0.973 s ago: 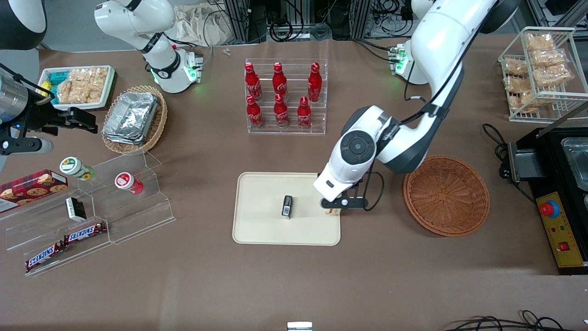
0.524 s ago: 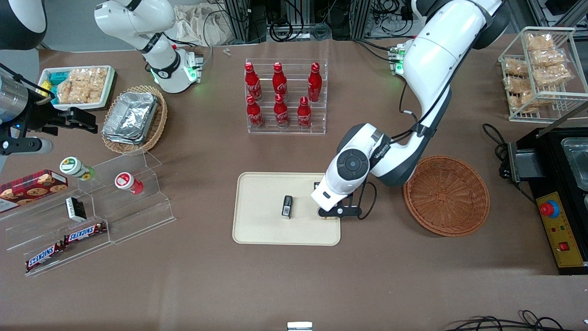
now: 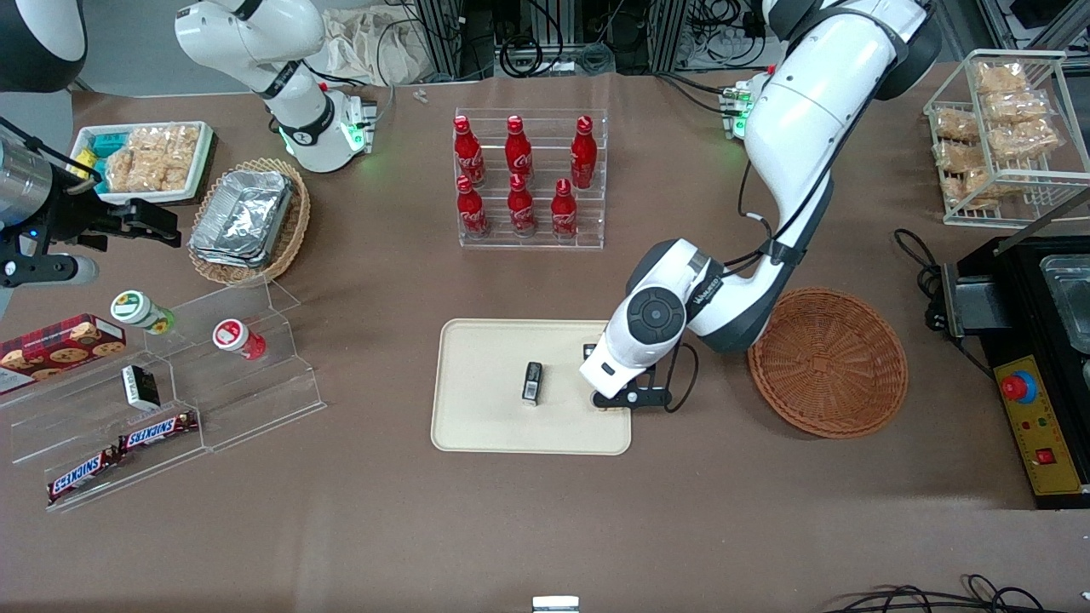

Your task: Place sandwich from basket to tray

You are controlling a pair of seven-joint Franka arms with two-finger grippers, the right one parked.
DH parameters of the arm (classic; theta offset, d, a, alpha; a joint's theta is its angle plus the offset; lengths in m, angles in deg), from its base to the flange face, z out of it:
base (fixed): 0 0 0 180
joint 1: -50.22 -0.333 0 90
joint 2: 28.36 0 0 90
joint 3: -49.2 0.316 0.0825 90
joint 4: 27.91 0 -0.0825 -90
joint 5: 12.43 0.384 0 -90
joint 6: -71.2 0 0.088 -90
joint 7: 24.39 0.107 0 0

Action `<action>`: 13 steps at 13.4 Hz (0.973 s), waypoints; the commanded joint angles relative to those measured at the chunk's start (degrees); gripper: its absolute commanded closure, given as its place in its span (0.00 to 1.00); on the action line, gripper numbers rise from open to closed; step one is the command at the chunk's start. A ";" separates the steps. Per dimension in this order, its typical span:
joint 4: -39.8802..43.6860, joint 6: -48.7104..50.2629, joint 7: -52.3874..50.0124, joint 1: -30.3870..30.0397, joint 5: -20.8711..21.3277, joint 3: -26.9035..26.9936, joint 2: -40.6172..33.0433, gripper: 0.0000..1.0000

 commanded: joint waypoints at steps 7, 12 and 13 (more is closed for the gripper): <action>2.01 0.94 -4.64 -0.46 -0.06 -0.35 -0.39 0.01; 2.63 14.10 2.70 -5.98 -6.79 -0.70 -9.34 0.01; 2.63 17.69 5.87 -7.91 -9.61 -0.70 -11.89 0.01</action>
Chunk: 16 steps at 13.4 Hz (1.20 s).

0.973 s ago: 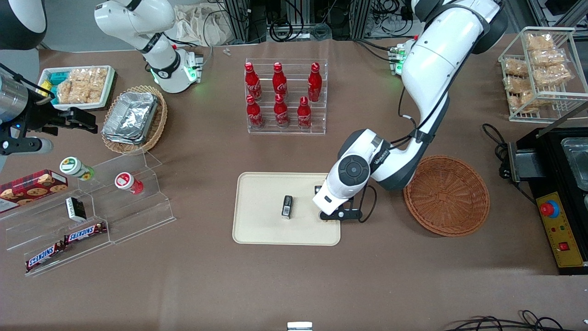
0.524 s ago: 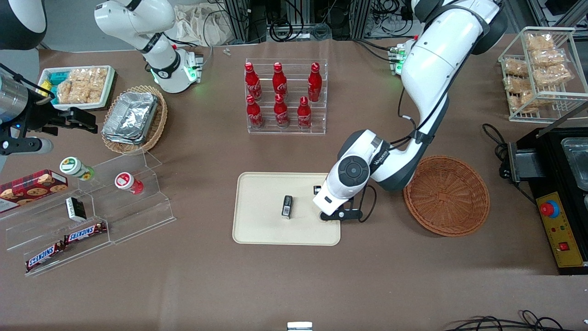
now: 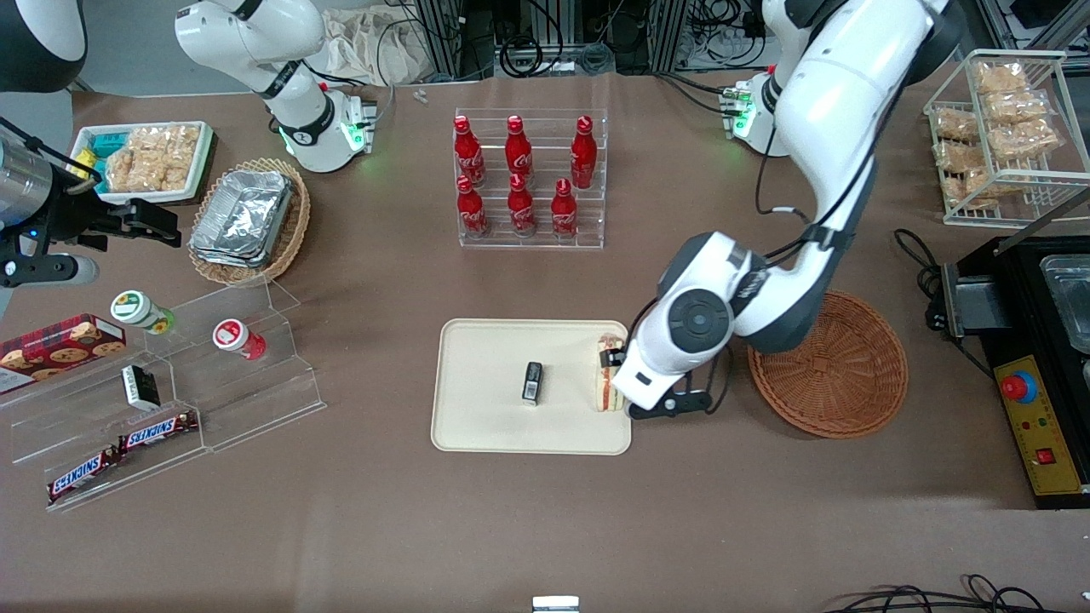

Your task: Place sandwich from basket to tray

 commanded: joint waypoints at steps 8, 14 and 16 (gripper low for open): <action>-1.06 24.55 30.27 -17.68 -0.58 -0.01 -22.24 0.01; -0.36 26.58 33.55 -21.03 6.92 0.69 -25.69 0.00; -0.36 28.85 33.73 -24.10 5.78 0.51 -25.69 0.00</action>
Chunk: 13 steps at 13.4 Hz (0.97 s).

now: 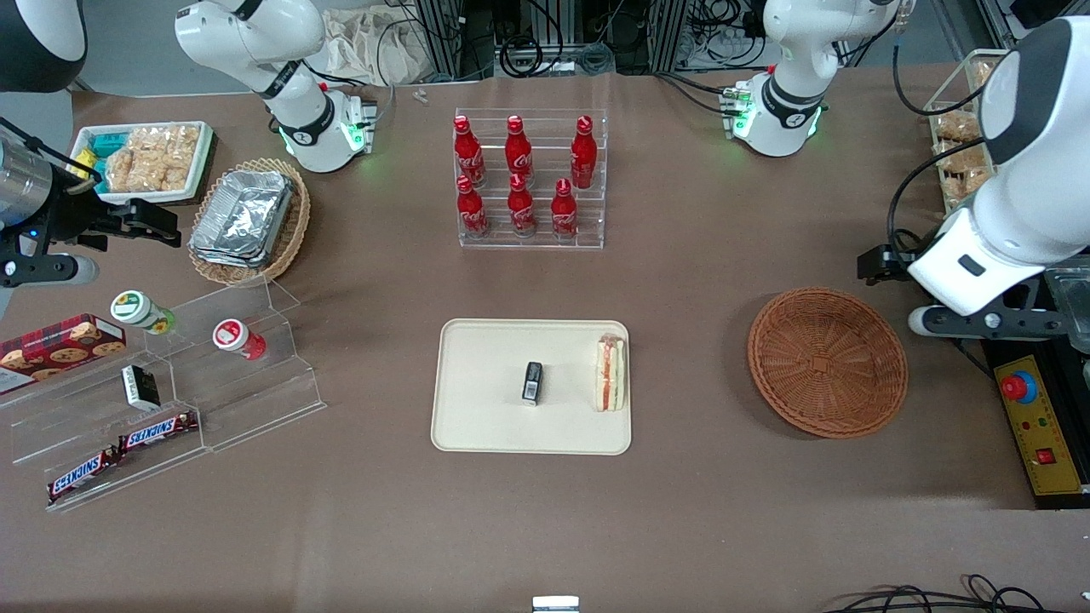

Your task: Place sandwich from basket to tray

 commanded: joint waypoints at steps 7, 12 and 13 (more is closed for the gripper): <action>-0.88 2.52 1.19 -6.30 -2.67 -0.40 -1.38 0.00; -0.88 2.43 1.63 -7.80 -2.14 -0.48 -1.73 0.00; -0.88 2.34 1.72 -7.80 -2.05 -0.40 -1.73 0.00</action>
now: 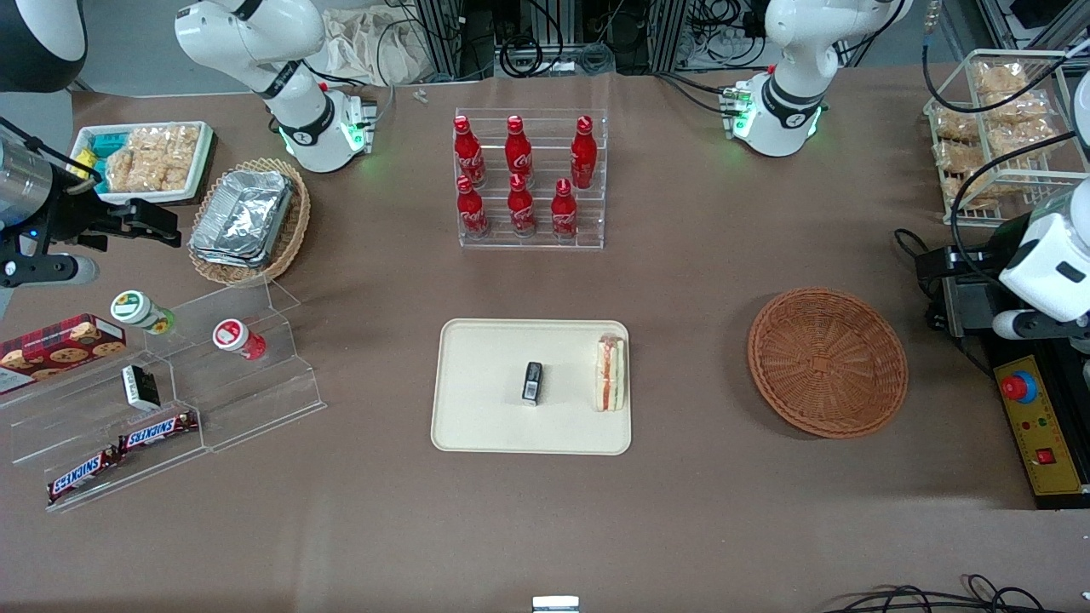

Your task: Place sandwich from basket to tray

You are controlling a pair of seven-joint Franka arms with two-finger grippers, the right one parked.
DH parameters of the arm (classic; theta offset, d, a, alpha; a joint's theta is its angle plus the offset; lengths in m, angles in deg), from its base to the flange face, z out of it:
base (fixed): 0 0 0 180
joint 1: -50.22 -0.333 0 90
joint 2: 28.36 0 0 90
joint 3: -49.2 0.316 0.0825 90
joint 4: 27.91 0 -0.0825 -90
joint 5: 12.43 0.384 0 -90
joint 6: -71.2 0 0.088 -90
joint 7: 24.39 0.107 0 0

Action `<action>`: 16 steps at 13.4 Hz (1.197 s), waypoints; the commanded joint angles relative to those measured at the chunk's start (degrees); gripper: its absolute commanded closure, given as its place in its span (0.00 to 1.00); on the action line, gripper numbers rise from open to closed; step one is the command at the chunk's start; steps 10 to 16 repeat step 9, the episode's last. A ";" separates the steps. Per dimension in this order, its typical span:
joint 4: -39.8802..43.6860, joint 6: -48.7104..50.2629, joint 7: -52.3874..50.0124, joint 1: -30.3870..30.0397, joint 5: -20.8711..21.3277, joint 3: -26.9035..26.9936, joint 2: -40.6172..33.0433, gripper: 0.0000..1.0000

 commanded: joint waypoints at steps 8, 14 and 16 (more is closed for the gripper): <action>-0.85 0.28 5.51 16.64 -3.77 20.03 -1.77 0.00; -0.85 0.20 5.68 16.55 -3.96 20.12 -1.77 0.00; -0.85 0.20 5.68 16.55 -3.96 20.12 -1.77 0.00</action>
